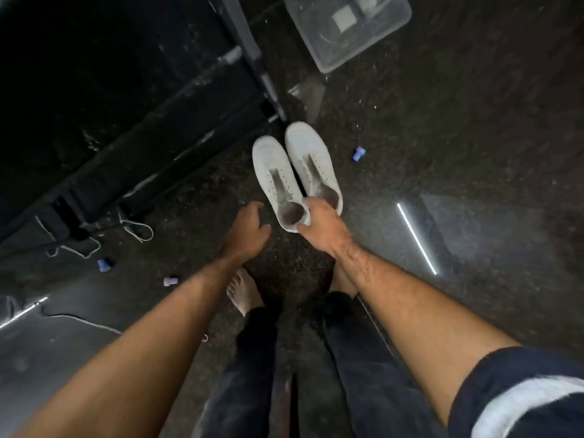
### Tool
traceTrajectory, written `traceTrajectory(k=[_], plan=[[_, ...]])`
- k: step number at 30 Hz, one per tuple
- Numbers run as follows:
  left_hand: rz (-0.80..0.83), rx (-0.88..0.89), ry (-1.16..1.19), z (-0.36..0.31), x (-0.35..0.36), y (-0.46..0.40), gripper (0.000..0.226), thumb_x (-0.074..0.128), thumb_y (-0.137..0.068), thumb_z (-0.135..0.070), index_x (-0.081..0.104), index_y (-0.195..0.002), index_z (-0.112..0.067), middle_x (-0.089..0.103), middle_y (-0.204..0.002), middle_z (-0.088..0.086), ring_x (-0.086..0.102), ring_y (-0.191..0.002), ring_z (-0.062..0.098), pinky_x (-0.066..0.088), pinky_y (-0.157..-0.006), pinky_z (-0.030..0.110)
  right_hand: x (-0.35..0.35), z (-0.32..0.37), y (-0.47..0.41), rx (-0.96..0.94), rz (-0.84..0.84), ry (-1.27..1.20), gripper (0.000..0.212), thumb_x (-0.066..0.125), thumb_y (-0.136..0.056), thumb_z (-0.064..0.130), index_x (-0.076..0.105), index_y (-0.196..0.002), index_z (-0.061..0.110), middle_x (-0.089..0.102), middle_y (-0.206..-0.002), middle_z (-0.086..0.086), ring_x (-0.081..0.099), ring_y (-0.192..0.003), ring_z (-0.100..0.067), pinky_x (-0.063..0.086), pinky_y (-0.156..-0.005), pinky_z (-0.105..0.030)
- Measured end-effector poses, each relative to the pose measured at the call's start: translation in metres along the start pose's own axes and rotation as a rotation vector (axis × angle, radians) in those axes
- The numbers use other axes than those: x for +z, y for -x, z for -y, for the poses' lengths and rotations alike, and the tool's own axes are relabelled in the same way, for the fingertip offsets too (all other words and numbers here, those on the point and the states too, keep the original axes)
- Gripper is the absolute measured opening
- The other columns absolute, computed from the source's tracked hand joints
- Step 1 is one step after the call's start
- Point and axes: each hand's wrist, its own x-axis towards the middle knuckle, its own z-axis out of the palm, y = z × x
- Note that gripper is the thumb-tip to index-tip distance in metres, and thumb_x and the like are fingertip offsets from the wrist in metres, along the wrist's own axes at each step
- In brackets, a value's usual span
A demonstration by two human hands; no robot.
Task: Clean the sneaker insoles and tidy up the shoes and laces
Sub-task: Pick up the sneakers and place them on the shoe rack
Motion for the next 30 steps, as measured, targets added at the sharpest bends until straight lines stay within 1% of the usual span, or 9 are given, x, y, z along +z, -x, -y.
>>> traceTrajectory(k=[6, 10, 12, 14, 18, 21, 23, 27, 30], plan=[[0.099, -0.033, -0.065, 0.03, 0.047, -0.084, 0.081, 0.063, -0.097, -0.035, 0.02, -0.157, 0.0, 0.054, -0.142, 0.026, 0.054, -0.13, 0.041, 0.046, -0.101, 0.043, 0.041, -0.013, -0.062, -0.036, -0.089, 0.283, 0.049, 0.056, -0.094, 0.016, 0.044, -0.141, 0.008, 0.052, -0.134, -0.015, 0.059, -0.118, -0.035, 0.054, -0.093, -0.044], [0.142, -0.066, -0.036, 0.037, 0.075, -0.115, 0.1, 0.055, -0.092, -0.052, -0.001, -0.16, -0.004, 0.046, -0.15, 0.028, 0.055, -0.128, 0.046, 0.047, -0.103, 0.048, 0.065, -0.014, -0.087, -0.043, -0.113, 0.604, 0.057, 0.054, -0.098, 0.028, 0.036, -0.147, 0.004, 0.048, -0.134, -0.016, 0.056, -0.119, -0.031, 0.056, -0.08, -0.044], [0.134, -0.057, 0.019, 0.044, 0.087, -0.129, 0.103, 0.048, -0.074, -0.055, 0.007, -0.157, -0.01, 0.059, -0.135, 0.029, 0.065, -0.11, 0.048, 0.054, -0.093, 0.057, 0.072, -0.016, -0.094, -0.07, -0.164, 0.686, 0.053, 0.053, -0.099, 0.021, 0.037, -0.146, 0.002, 0.051, -0.133, -0.016, 0.057, -0.118, -0.029, 0.056, -0.074, -0.04], [0.101, -0.05, 0.107, 0.052, 0.097, -0.139, 0.096, 0.047, -0.068, -0.043, 0.018, -0.152, -0.007, 0.06, -0.13, 0.025, 0.069, -0.1, 0.048, 0.057, -0.085, 0.06, 0.073, -0.017, -0.099, -0.088, -0.179, 0.706, 0.051, 0.055, -0.098, 0.016, 0.039, -0.145, 0.002, 0.053, -0.131, -0.015, 0.059, -0.117, -0.027, 0.053, -0.071, -0.037], [0.036, -0.062, 0.109, 0.046, 0.089, -0.13, 0.067, 0.051, -0.07, -0.032, 0.042, -0.135, -0.017, 0.068, -0.115, 0.016, 0.072, -0.09, 0.04, 0.061, -0.078, 0.054, 0.066, -0.017, -0.098, -0.083, -0.202, 0.562, 0.032, 0.051, -0.098, 0.003, 0.056, -0.13, 0.007, 0.061, -0.122, -0.011, 0.066, -0.108, -0.027, 0.055, -0.076, -0.036], [0.06, -0.093, 0.086, 0.042, 0.068, -0.105, 0.037, 0.049, -0.086, -0.022, 0.055, -0.122, -0.018, 0.073, -0.099, 0.012, 0.074, -0.079, 0.029, 0.063, -0.067, 0.04, 0.06, -0.012, -0.08, -0.07, -0.262, 0.354, 0.029, 0.051, -0.098, 0.006, 0.067, -0.121, 0.013, 0.067, -0.111, -0.008, 0.069, -0.099, -0.026, 0.059, -0.083, -0.036], [0.079, -0.082, 0.093, 0.038, 0.053, -0.073, 0.032, 0.045, -0.09, -0.023, 0.06, -0.118, -0.016, 0.074, -0.095, 0.01, 0.075, -0.071, 0.026, 0.061, -0.06, 0.034, 0.057, -0.005, -0.054, -0.079, -0.31, 0.266, 0.03, 0.052, -0.096, 0.008, 0.07, -0.119, 0.015, 0.068, -0.108, -0.007, 0.068, -0.097, -0.026, 0.058, -0.084, -0.039], [0.066, -0.003, 0.064, 0.036, 0.022, 0.007, 0.04, 0.037, -0.095, -0.045, 0.056, -0.124, -0.025, 0.074, -0.092, 0.011, 0.073, -0.079, 0.034, 0.062, -0.075, 0.048, 0.043, 0.011, 0.019, -0.028, -0.266, 0.047, 0.036, 0.056, -0.094, 0.014, 0.066, -0.128, 0.019, 0.062, -0.116, -0.005, 0.061, -0.109, -0.025, 0.052, -0.087, -0.038], [0.075, 0.081, 0.086, 0.019, -0.006, 0.076, 0.039, 0.04, -0.105, -0.03, 0.045, -0.144, -0.03, 0.072, -0.114, 0.004, 0.07, -0.099, 0.031, 0.052, -0.083, 0.032, 0.026, 0.029, 0.074, 0.009, -0.192, -0.094, 0.058, 0.06, -0.091, 0.018, 0.048, -0.147, 0.024, 0.054, -0.131, -0.008, 0.056, -0.123, -0.027, 0.049, -0.103, -0.042]])
